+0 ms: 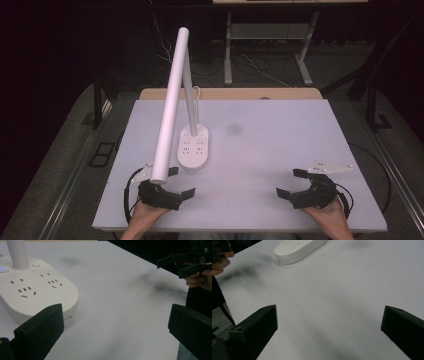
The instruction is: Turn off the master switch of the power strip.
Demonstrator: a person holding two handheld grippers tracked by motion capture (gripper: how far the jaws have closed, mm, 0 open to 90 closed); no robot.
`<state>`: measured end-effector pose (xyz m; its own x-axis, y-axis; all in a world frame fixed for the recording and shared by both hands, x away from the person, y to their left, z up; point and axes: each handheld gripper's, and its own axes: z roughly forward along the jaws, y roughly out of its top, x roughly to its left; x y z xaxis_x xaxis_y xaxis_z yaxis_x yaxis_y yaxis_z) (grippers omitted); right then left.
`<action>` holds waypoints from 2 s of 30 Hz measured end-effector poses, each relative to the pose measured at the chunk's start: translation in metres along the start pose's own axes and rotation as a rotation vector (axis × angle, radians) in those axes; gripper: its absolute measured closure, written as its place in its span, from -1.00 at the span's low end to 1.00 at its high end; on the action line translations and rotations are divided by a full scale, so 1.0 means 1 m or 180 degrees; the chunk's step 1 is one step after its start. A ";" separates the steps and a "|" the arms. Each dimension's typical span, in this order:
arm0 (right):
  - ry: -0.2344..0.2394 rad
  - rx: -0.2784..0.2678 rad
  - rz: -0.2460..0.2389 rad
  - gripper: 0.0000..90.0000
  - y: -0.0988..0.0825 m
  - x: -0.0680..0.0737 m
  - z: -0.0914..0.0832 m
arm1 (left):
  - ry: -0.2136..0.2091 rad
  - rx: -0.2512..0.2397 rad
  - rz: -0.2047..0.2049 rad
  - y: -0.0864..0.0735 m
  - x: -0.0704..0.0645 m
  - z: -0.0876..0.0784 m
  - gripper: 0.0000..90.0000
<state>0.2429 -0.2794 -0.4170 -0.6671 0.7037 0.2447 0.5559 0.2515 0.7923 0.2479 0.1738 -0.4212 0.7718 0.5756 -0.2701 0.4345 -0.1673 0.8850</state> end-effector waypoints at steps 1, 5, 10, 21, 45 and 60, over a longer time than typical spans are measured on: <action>-0.0002 0.0004 -0.0001 -1.00 0.000 0.000 0.000 | 0.0000 0.0000 0.0000 0.000 0.000 0.000 -1.00; -0.0005 -0.0006 -0.0002 -1.00 0.000 0.000 0.000 | -0.0008 -0.0012 -0.0022 0.000 0.000 -0.001 -1.00; 0.0005 -0.0006 0.0004 -1.00 -0.001 0.000 0.000 | -0.0013 -0.0014 -0.0018 0.000 0.001 -0.002 -1.00; 0.0018 0.0015 0.0010 -1.00 -0.001 0.000 -0.001 | -0.0043 0.0030 -0.0017 0.001 -0.003 0.000 -1.00; 0.0028 0.0037 -0.0012 -1.00 -0.001 0.000 -0.002 | -0.0067 0.0132 -0.0022 0.011 -0.002 -0.009 -1.00; 0.0010 0.0034 -0.0008 -1.00 -0.002 0.000 -0.002 | -0.0115 0.0232 -0.0066 0.021 0.000 -0.015 -1.00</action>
<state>0.2410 -0.2814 -0.4170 -0.6700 0.7010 0.2445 0.5596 0.2605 0.7868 0.2504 0.1818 -0.3967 0.7779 0.5506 -0.3028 0.4822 -0.2141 0.8495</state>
